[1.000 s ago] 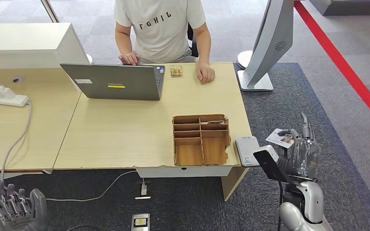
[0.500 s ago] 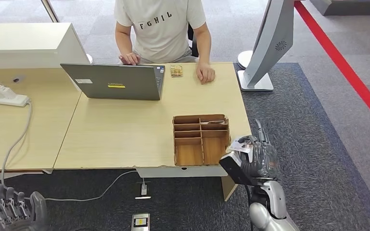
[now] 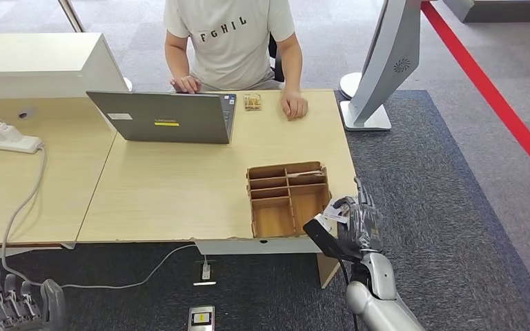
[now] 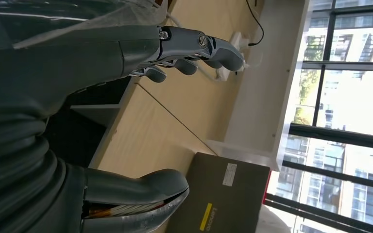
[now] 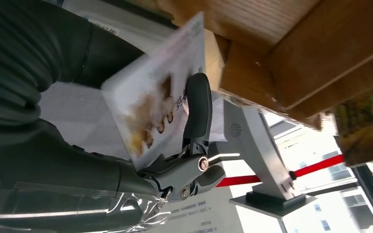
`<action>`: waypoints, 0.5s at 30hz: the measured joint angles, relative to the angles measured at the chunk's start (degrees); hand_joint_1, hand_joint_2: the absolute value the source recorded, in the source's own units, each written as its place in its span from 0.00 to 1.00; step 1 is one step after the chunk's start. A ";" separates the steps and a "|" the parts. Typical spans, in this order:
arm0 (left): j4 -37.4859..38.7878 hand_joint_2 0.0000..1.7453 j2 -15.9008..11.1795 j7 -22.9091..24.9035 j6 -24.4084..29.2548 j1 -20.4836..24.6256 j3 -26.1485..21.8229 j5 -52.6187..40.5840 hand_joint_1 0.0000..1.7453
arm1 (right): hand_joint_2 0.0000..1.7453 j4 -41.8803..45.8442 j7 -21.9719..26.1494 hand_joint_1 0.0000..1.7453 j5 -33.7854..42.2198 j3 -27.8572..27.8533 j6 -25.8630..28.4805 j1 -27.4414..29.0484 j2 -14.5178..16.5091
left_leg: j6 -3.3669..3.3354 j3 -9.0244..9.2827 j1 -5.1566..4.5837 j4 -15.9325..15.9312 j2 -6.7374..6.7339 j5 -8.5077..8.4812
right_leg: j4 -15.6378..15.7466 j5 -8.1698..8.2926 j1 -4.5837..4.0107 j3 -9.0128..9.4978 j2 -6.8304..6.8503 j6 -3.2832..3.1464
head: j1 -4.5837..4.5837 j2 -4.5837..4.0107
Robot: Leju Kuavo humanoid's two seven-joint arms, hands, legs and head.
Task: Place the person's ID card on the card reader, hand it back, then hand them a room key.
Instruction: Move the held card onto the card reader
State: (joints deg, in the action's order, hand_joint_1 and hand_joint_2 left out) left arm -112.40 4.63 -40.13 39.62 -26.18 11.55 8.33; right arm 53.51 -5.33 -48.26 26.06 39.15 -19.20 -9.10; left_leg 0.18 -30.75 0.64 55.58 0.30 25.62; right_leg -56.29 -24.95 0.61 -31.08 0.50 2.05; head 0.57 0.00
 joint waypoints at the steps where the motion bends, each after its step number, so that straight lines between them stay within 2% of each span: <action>1: -0.01 1.00 0.08 0.00 0.00 -0.10 -0.01 0.10 0.00 | 1.00 -0.85 -0.16 1.00 -0.35 -0.64 0.02 -0.30 -0.21 | -0.01 0.00 -0.01 0.00 0.00 -0.01 | 0.00 0.00 0.00 0.00 0.00 0.00 | 0.00 0.00; 8: -0.01 1.00 0.11 0.00 0.01 0.06 -0.04 1.19 0.00 | 1.00 -1.83 -1.23 1.00 1.77 -5.73 0.09 0.03 -3.32 | -0.02 0.00 -0.04 0.02 -0.01 0.00 | 0.01 0.02 0.03 -0.01 -0.01 0.01 | 0.01 0.00; 15: 0.02 1.00 0.09 0.00 0.00 0.70 -0.05 1.94 0.00 | 1.00 1.28 -2.20 1.00 2.54 -8.08 0.10 2.28 -5.19 | -0.02 0.00 -0.03 0.01 -0.01 0.01 | 0.00 0.01 0.02 -0.02 -0.01 0.01 | 0.00 0.00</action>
State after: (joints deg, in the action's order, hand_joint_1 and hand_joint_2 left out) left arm -112.38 4.72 -40.13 39.62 -25.48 11.50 10.27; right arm 54.79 -7.53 -45.72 17.98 39.25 -16.92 -14.28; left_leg 0.16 -30.75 0.61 55.59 0.29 25.63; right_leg -56.28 -24.94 0.63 -31.10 0.49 2.06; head 0.57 0.00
